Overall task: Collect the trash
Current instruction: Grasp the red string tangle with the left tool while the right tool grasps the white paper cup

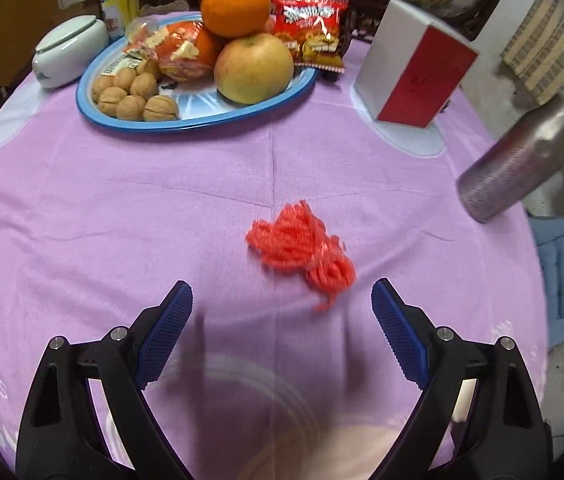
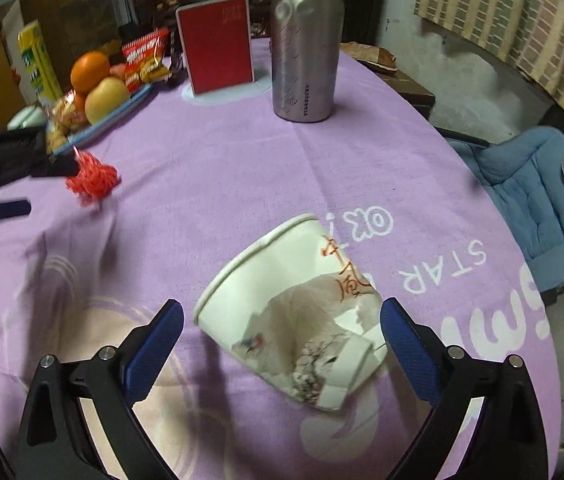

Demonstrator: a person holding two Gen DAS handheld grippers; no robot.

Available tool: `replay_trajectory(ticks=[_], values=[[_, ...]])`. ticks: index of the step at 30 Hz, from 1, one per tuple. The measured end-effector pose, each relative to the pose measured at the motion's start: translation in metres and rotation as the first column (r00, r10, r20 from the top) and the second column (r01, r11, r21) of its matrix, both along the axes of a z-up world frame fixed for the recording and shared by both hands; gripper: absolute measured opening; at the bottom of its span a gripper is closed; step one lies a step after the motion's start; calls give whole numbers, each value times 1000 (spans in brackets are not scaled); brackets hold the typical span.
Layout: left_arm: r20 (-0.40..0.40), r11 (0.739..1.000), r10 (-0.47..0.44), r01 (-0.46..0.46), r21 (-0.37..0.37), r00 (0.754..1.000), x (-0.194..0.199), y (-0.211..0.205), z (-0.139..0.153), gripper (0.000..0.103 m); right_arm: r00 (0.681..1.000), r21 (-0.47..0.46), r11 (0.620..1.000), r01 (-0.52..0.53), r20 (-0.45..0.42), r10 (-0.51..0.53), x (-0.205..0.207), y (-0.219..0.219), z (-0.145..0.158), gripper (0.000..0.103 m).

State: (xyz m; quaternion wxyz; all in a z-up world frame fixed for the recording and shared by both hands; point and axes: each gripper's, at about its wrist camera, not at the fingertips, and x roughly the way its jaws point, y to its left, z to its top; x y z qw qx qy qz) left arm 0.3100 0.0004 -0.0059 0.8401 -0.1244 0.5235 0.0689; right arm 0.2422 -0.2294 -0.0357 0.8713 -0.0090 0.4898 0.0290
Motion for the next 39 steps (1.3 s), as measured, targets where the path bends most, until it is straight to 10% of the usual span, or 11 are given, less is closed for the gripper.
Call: replay_trajectory(ticks=[8,12,17,24,39], values=[[-77,994,57,-49,102,995,43,-8,-37,87,1000,18,1000,11,8,-11,-7,-12,0,97],[-39,989,55,-49,138,998,43,-9,-34,53,1000,33,999,18,10,-18,-16,-22,0,97],[42,971,-34,23,238,999,16,-19,-15,42,999,43,999,17,31,-18,-27,-32,6,97],[140,980,-191,181,84,971,-67,-36,18,43,998,-8,999,-42,45,43,-33,-35,5,97],[129,947,-321,319,37,938,-132,-62,10,43,925,-177,908,-379,-38,379,7,0,-15,97]])
